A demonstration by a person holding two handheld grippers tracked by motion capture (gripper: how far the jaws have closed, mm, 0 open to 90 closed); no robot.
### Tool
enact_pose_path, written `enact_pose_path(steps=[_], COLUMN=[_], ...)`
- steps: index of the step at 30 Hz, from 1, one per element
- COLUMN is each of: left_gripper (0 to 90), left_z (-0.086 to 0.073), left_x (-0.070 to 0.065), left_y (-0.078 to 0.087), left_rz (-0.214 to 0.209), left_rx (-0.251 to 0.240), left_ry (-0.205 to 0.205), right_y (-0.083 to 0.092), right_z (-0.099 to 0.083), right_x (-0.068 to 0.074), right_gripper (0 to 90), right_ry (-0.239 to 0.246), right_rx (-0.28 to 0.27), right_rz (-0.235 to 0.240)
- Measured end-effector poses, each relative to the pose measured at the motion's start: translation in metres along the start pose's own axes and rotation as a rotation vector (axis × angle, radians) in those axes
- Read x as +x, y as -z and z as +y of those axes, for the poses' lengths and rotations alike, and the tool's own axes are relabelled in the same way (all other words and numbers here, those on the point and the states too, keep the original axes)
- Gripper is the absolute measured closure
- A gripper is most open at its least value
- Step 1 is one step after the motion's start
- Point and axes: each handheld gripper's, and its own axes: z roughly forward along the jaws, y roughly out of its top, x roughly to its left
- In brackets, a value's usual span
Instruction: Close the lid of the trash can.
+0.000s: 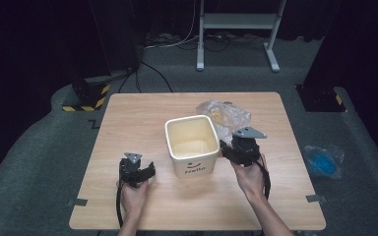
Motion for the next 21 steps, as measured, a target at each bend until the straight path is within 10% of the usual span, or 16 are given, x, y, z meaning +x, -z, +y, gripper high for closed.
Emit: enact_pose_path(steps=[21], left_gripper=[24.0], left_z=[0.000], left_x=[0.000], left_y=[0.000], left_rz=[0.000], left_rx=[-0.001], left_ry=[-0.001], right_y=[0.010], right_z=[-0.004], right_x=[-0.018], right_gripper=[48.0], right_ry=[-0.008], right_rx=[-0.034], right_rz=[0.027])
